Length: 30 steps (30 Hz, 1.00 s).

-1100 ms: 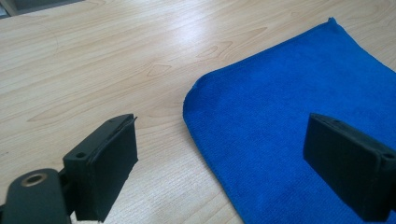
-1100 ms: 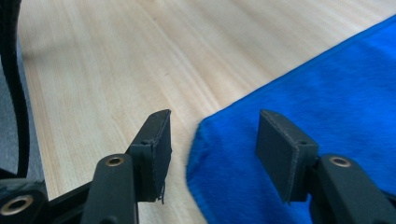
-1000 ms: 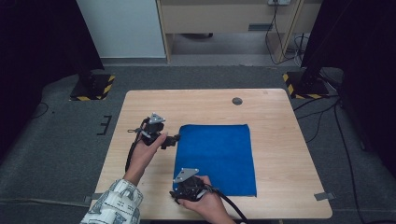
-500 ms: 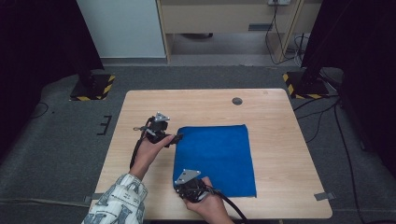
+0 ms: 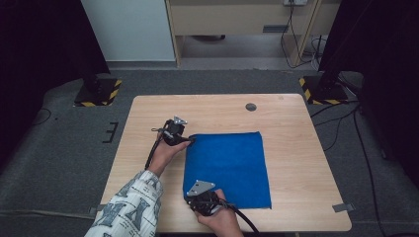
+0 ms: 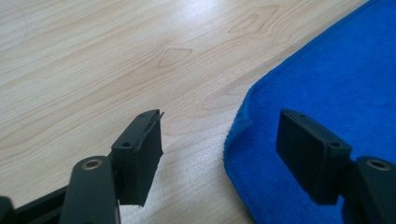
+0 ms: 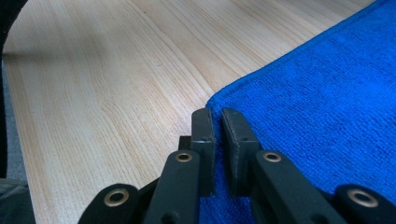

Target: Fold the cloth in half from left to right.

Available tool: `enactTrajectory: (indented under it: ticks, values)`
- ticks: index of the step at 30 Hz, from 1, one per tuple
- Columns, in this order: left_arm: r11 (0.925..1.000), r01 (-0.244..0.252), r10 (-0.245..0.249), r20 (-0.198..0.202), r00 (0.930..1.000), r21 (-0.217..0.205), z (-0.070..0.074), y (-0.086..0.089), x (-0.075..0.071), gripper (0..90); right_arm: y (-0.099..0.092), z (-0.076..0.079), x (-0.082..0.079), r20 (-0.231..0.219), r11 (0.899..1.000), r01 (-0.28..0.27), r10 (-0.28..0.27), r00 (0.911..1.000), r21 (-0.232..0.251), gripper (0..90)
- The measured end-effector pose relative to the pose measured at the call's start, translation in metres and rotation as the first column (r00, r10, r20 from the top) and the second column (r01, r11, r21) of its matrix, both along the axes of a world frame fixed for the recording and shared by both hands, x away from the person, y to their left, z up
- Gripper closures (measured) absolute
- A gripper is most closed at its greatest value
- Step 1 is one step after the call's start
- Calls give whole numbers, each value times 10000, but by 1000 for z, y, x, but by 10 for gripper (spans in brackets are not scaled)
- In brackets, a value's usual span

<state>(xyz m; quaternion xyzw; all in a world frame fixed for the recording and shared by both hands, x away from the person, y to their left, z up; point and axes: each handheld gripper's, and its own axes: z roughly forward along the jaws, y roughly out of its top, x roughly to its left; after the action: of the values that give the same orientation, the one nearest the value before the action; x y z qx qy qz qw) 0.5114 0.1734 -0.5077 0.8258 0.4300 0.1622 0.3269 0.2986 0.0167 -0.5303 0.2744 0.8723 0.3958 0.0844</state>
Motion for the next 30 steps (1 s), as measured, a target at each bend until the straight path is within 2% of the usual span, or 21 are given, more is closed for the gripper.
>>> enactTrajectory:
  ticks: [2, 5, 6, 7, 9, 11, 13, 15, 16, 20, 26, 30]
  values:
    - [10000, -71, 71, -59, 10000, 30, -4, 0, 2, 327, 1, 0, -1, 99, 10000, 43, -42, 9999, -59, 841]
    - [9997, -120, 115, -237, 9997, -204, -10, -1, 6, 400, 1, 0, -2, 244, 9999, -32, 35, 9997, -133, 842]
    - [9999, -87, 83, -242, 9997, -134, -11, -1, 6, 433, 2, 0, -3, 337, 9998, -47, 53, 9994, -175, 840]
    - [9998, -129, 126, -273, 9995, -132, -12, -1, 7, 473, 2, 0, -4, 412, 9999, 10, -3, 9991, -162, 836]
    - [9991, -160, 145, -388, 9991, -389, -14, -3, 8, 567, 2, 1, -5, 577, 9998, 13, -1, 9983, -218, 815]
    - [9997, -80, 73, -329, 9994, -227, -15, -5, 8, 671, 3, 2, -6, 606, 9996, 58, -42, 9982, -269, 811]
    - [9983, -98, 73, -447, 9990, -566, -14, -6, 8, 785, 2, 3, -6, 648, 9994, 103, -81, 9979, -335, 816]
    - [9972, -95, 68, -359, 9993, -748, -12, -7, 8, 867, 1, 6, -7, 666, 9996, 176, -160, 9977, -231, 833]
    - [9961, -136, 105, -358, 9993, -872, -10, -7, 7, 875, 0, 8, -7, 693, 9997, 183, -171, 9974, -157, 833]
    - [9958, -257, 230, -310, 9993, -874, -4, -7, 5, 879, -4, 14, -9, 744, 9997, 221, -210, 9970, -135, 843]
    - [9944, -418, 424, 35, 9991, -967, 12, -5, 0, 879, -6, 23, -14, 815, 9994, 319, -306, 9962, -148, 844]
    - [9946, -393, 403, 89, 9991, -957, 20, -3, -4, 881, -5, 29, -21, 949, 9988, 464, -450, 9945, -130, 850]
